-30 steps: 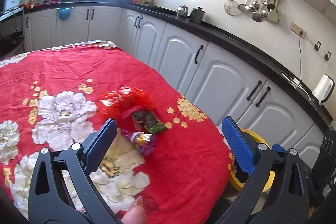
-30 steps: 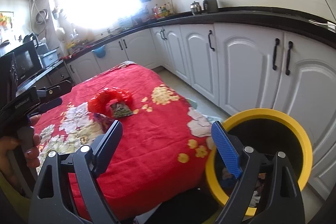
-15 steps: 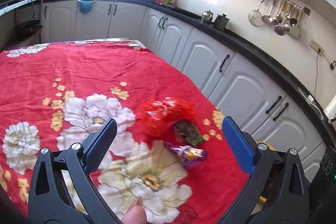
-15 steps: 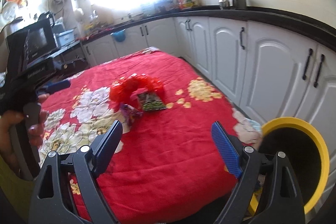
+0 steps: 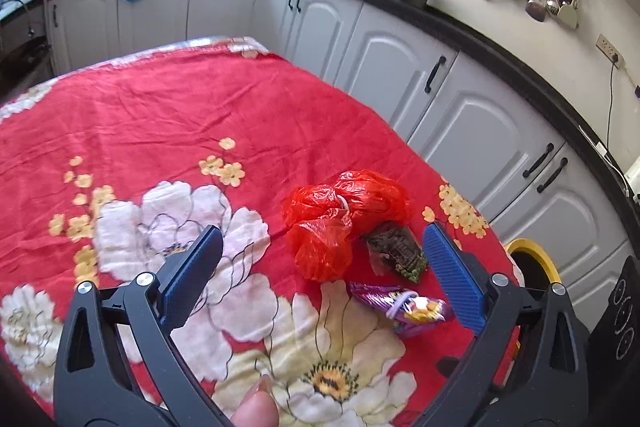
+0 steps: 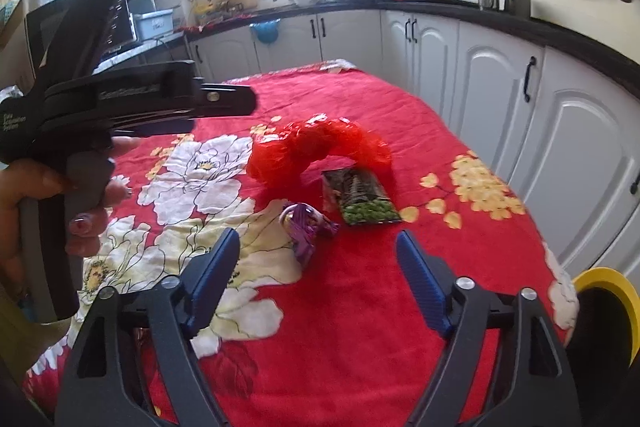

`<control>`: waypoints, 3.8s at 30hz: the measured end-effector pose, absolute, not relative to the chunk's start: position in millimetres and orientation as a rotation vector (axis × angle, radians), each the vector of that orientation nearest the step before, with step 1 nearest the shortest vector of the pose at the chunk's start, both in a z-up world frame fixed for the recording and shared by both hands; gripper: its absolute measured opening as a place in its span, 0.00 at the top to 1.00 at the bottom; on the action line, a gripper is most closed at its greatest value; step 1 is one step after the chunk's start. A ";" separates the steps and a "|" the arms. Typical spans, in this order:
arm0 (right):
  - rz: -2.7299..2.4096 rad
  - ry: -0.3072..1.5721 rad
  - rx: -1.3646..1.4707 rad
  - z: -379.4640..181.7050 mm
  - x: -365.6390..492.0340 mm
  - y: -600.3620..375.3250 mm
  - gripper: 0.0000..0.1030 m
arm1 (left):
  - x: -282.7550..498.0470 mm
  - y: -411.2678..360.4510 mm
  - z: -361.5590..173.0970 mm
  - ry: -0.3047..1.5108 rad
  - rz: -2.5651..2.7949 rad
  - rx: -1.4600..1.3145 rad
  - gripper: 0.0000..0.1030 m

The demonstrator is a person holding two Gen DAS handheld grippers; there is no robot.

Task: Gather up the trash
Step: 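Grasp the red plastic bag with the left tool while the right tool grasps the purple wrapper, then carry the red bag and purple wrapper over the yellow bin with both tools, then open both tools to drop the red bag and purple wrapper into the bin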

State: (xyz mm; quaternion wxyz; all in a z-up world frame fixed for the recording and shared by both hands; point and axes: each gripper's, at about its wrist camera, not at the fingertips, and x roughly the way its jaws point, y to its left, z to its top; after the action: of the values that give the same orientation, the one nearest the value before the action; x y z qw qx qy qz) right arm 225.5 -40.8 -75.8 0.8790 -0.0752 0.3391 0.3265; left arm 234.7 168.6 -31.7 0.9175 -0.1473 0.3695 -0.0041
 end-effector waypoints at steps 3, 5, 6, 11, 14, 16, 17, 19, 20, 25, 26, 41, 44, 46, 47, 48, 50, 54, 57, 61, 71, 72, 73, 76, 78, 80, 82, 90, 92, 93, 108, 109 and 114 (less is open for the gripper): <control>0.677 0.738 -0.165 -85.2 233.8 -32.7 0.41 | 248.8 169.4 -40.2 0.778 -0.036 -0.306 0.11; 0.680 0.762 -0.162 -90.9 238.1 -29.9 0.54 | 259.0 169.0 -47.4 0.797 -0.057 -0.302 0.11; 0.684 0.773 -0.160 -93.7 239.7 -28.8 0.58 | 261.7 168.6 -49.9 0.805 -0.064 -0.305 0.11; 0.705 0.783 -0.163 -99.9 236.9 -27.5 0.91 | 277.1 167.5 -67.3 0.849 -0.097 -0.339 0.11; 0.704 0.775 -0.160 -101.4 231.0 -31.6 0.94 | 279.5 168.7 -77.0 0.865 -0.108 -0.371 0.30; 0.706 0.779 -0.150 -102.6 228.2 -36.3 0.94 | 280.0 169.6 -81.8 0.874 -0.096 -0.383 0.40; 0.705 0.780 -0.144 -103.1 226.9 -38.4 0.94 | 280.0 170.6 -84.8 0.880 -0.111 -0.406 0.44; 0.706 0.781 -0.130 -103.2 222.8 -43.0 0.94 | 279.2 172.0 -88.7 0.887 -0.131 -0.441 0.55; 0.708 0.782 -0.125 -103.4 221.5 -44.7 0.94 | 277.8 171.3 -90.1 0.887 -0.131 -0.443 0.68; 0.721 0.787 -0.108 -103.1 211.7 -52.2 0.94 | 266.7 166.7 -87.9 0.871 -0.140 -0.442 0.86; 0.721 0.789 -0.105 -103.1 209.7 -54.3 0.94 | 264.7 167.4 -86.6 0.866 -0.142 -0.450 0.87; 0.708 0.745 -0.059 -84.8 190.9 -93.4 0.94 | 197.9 150.5 -45.5 0.733 -0.140 -0.462 0.89; 0.693 0.730 -0.048 -77.5 189.9 -102.9 0.94 | 185.4 137.5 -33.0 0.706 -0.154 -0.440 0.89; 0.678 0.716 -0.035 -71.7 188.8 -113.3 0.94 | 178.7 128.5 -26.2 0.695 -0.158 -0.424 0.89; 0.670 0.710 -0.029 -69.0 188.5 -118.3 0.94 | 175.6 122.8 -22.0 0.690 -0.164 -0.417 0.89; 0.658 0.701 -0.020 -65.7 187.6 -125.8 0.94 | 172.9 118.0 -18.4 0.684 -0.171 -0.407 0.89; 0.635 0.687 0.000 -59.4 188.0 -140.2 0.94 | 167.4 105.5 -11.0 0.669 -0.183 -0.372 0.89; 0.581 0.666 0.030 -49.7 189.7 -169.2 0.94 | 162.2 81.5 -1.1 0.659 -0.215 -0.337 0.89; 0.543 0.660 0.040 -47.0 191.3 -190.0 0.94 | 159.5 62.0 3.7 0.655 -0.243 -0.305 0.89; 0.486 0.650 0.050 -45.0 190.4 -221.2 0.94 | 157.7 35.7 5.5 0.655 -0.280 -0.269 0.89; 0.386 0.631 0.070 -41.2 188.9 -274.2 0.94 | 159.9 -21.3 -0.2 0.675 -0.344 -0.191 0.90; 0.376 0.628 0.071 -41.7 188.0 -279.4 0.94 | 160.4 -26.5 -1.2 0.678 -0.351 -0.188 0.90; 0.367 0.627 0.073 -42.2 187.5 -284.3 0.94 | 161.1 -32.0 -2.5 0.681 -0.360 -0.183 0.90; 0.341 0.631 0.082 -44.7 187.2 -300.2 0.94 | 162.0 -46.0 -5.8 0.691 -0.377 -0.162 0.91; 0.324 0.634 0.087 -46.7 186.7 -310.4 0.94 | 163.4 -56.9 -8.8 0.700 -0.391 -0.151 0.91; 0.309 0.637 0.095 -48.9 185.6 -318.5 0.94 | 166.3 -69.1 -12.9 0.714 -0.404 -0.135 0.91; 0.293 0.640 0.101 -51.7 184.4 -328.9 0.94 | 168.9 -77.9 -16.2 0.724 -0.409 -0.122 0.91; 0.250 0.667 0.129 -66.7 182.0 -358.3 0.94 | 177.6 -115.8 -38.2 0.788 -0.428 -0.079 0.91; 0.240 0.681 0.136 -71.7 182.1 -365.3 0.94 | 179.4 -124.2 -45.0 0.804 -0.431 -0.068 0.91; 0.234 0.689 0.142 -74.8 182.1 -369.4 0.94 | 180.6 -127.9 -47.7 0.812 -0.431 -0.062 0.91; 0.212 0.796 0.204 -111.9 185.5 -398.0 0.94 | 207.7 -175.9 -91.5 0.936 -0.440 -0.014 0.91; 0.212 0.801 0.209 -113.4 186.0 -398.7 0.94 | 209.0 -177.7 -93.3 0.941 -0.441 -0.012 0.91; 0.213 0.819 0.222 -122.0 187.8 -401.2 0.93 | 213.6 -182.9 -101.4 0.958 -0.444 -0.010 0.90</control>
State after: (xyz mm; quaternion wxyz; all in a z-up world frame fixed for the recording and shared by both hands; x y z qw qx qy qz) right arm 187.8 -401.2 -122.0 0.9058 0.1074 0.3966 0.1034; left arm 213.6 -182.9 -101.4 0.8639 -0.0049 0.4569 -0.2120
